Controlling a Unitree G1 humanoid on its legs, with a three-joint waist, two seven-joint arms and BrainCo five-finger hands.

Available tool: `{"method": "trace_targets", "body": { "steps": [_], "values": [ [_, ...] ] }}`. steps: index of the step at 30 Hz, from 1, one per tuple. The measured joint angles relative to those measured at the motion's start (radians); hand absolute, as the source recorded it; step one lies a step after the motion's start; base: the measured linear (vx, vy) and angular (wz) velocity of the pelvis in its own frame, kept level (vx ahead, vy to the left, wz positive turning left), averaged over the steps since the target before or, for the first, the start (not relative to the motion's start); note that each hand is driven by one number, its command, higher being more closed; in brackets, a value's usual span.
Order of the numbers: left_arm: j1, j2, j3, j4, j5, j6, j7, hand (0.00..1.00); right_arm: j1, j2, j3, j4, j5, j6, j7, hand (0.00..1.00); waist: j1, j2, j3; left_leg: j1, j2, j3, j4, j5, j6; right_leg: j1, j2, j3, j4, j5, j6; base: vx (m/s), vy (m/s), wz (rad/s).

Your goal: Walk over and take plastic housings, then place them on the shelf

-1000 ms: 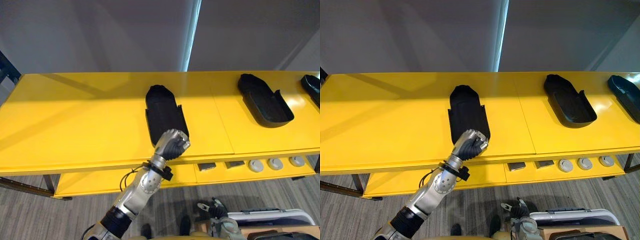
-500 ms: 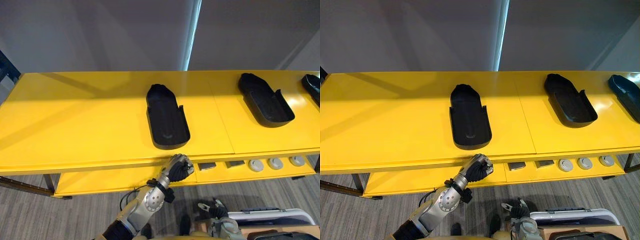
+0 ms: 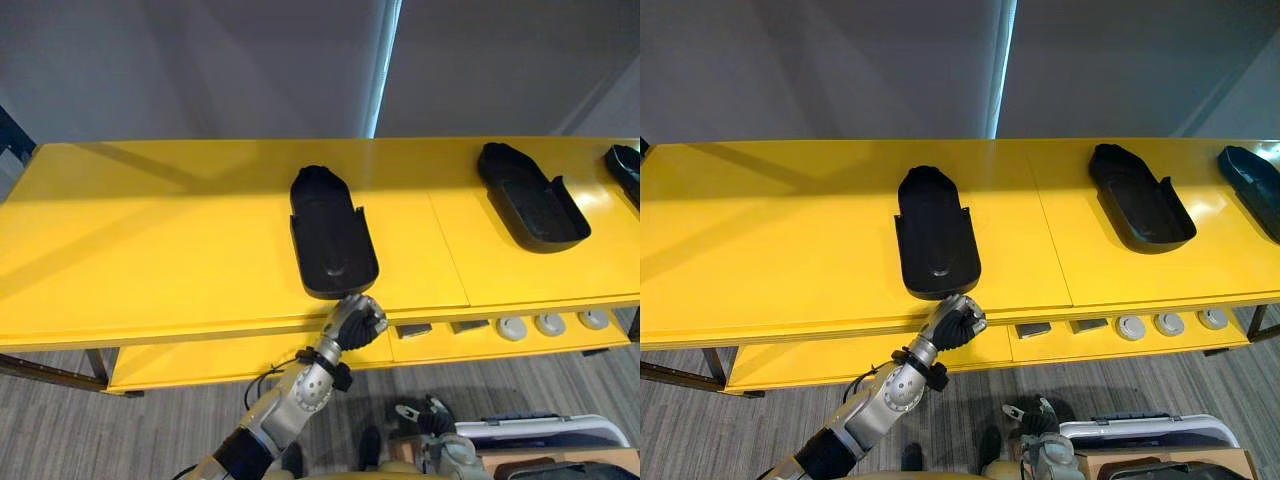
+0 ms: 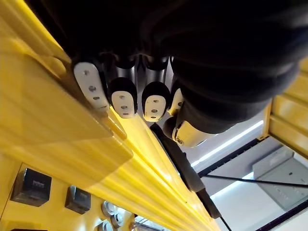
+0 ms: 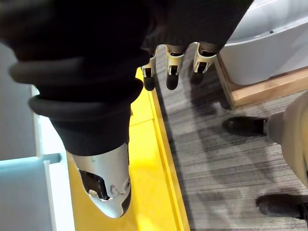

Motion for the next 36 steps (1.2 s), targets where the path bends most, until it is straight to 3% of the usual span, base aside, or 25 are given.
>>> {"method": "trace_targets", "body": {
  "steps": [16,36],
  "values": [
    [-0.007,0.001,0.009,-0.027,0.0,0.001,0.027,1.0,-0.009,0.009,0.001,0.0,-0.001,-0.005,-0.017,0.0,-0.002,-0.013,0.01,0.002,-0.001,0.004,-0.002,0.0,0.0,0.0,-0.001,0.002,0.0,0.0,0.0,0.0,0.0,0.0],
    [-0.056,-0.01,0.18,0.031,0.001,0.089,0.077,1.0,-0.008,0.009,-0.006,-0.002,-0.006,-0.003,-0.014,0.0,-0.005,-0.013,0.01,0.01,0.0,0.027,-0.004,0.0,0.0,-0.001,0.001,0.024,0.0,0.003,0.003,0.0,0.004,-0.02]
  ]
}}
